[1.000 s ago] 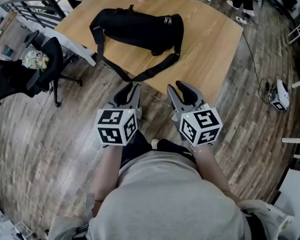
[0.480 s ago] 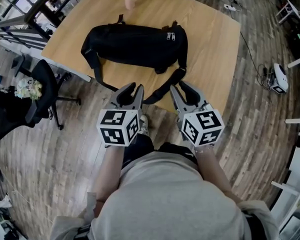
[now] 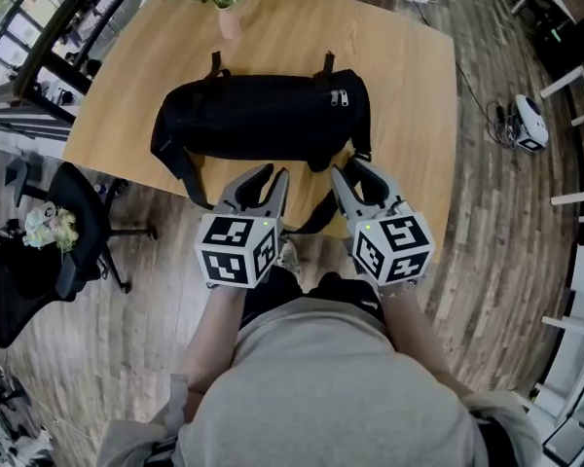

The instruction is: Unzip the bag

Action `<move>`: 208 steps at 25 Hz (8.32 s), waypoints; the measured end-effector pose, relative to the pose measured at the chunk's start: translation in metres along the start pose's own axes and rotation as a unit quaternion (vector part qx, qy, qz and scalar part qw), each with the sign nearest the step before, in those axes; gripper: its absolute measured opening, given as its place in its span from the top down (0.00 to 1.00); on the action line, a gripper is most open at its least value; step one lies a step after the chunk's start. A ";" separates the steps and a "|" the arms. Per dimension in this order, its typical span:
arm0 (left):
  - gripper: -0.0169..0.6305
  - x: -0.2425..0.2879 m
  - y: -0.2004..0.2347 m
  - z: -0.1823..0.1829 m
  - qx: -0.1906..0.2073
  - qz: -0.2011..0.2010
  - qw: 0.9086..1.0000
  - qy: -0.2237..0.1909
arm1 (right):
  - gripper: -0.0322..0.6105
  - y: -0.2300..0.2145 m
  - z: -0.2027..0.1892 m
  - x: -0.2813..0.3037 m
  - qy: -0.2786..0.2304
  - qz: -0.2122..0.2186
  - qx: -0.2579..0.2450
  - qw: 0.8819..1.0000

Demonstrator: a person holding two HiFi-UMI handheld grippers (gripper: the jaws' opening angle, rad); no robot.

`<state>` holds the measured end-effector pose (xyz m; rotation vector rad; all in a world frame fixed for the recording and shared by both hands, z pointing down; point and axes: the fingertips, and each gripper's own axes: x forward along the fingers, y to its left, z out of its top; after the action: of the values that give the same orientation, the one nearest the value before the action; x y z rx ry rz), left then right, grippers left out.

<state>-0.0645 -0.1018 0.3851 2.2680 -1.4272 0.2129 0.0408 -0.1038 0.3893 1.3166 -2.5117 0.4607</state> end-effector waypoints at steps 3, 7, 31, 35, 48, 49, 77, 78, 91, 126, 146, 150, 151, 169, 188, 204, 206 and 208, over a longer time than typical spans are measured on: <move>0.84 0.009 0.002 0.001 0.004 -0.026 1.000 0.008 | 0.76 -0.002 0.001 0.006 0.000 -0.020 0.008 1.000; 0.84 0.019 0.003 0.002 0.009 -0.051 0.999 0.015 | 0.76 -0.006 0.000 0.008 0.002 -0.043 0.017 0.999; 0.84 0.063 -0.017 0.025 0.038 -0.073 0.996 0.017 | 0.75 -0.061 0.013 0.017 -0.009 -0.062 0.073 0.995; 0.84 0.080 -0.017 0.035 0.055 -0.057 0.997 0.017 | 0.74 -0.075 0.023 0.027 -0.015 -0.049 0.087 0.995; 0.84 0.124 -0.031 0.059 0.144 -0.059 0.988 0.014 | 0.71 -0.104 0.036 0.064 -0.017 -0.010 0.130 0.991; 0.84 0.127 -0.033 0.059 0.153 -0.061 0.986 0.014 | 0.71 -0.106 0.035 0.066 -0.016 -0.006 0.134 0.991; 0.84 0.160 -0.054 0.040 0.408 -0.031 0.911 0.045 | 0.85 -0.106 0.029 0.075 -0.018 0.038 0.185 0.982; 0.84 0.161 -0.054 0.039 0.412 -0.029 0.909 0.046 | 0.85 -0.106 0.029 0.075 -0.018 0.038 0.185 0.982; 0.84 0.159 -0.052 0.044 0.465 -0.004 0.885 0.036 | 0.85 -0.105 0.029 0.074 -0.022 0.039 0.188 0.981; 0.94 0.148 -0.039 0.061 0.331 0.005 0.943 0.020 | 0.85 -0.104 0.030 0.071 -0.025 0.048 0.175 0.983; 0.94 0.122 0.007 0.060 0.205 0.005 0.979 0.016 | 0.85 -0.109 0.027 0.071 -0.032 0.003 0.151 0.988; 0.94 0.113 0.018 0.059 0.203 -0.011 0.979 0.017 | 0.85 -0.112 0.028 0.070 -0.034 -0.035 0.144 0.988; 0.94 0.110 0.022 0.060 0.203 -0.015 0.979 0.017 | 0.85 -0.112 0.028 0.069 -0.036 -0.044 0.146 0.988; 0.94 0.070 0.093 0.057 0.196 -0.028 0.980 0.025 | 0.85 -0.118 0.033 0.064 -0.055 -0.157 0.144 0.975; 0.94 0.061 0.102 0.059 0.159 -0.047 0.986 0.010 | 0.73 -0.029 0.062 0.100 0.020 -0.096 -0.125 0.987; 0.94 0.059 0.103 0.064 0.136 -0.039 0.990 -0.011 | 0.68 0.062 0.063 0.168 0.108 0.117 -0.311 0.937; 0.94 0.059 0.103 0.065 0.136 -0.038 0.990 -0.013 | 0.66 0.062 0.057 0.172 0.126 0.126 -0.329 0.927; 0.94 0.057 0.103 0.065 0.134 -0.036 0.990 -0.016 | 0.66 0.063 0.053 0.176 0.137 0.130 -0.345 0.920</move>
<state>-0.1362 -0.2151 0.3779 2.5439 -1.4008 0.3676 -0.1130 -0.2225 0.3977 0.6062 -2.2813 -0.1869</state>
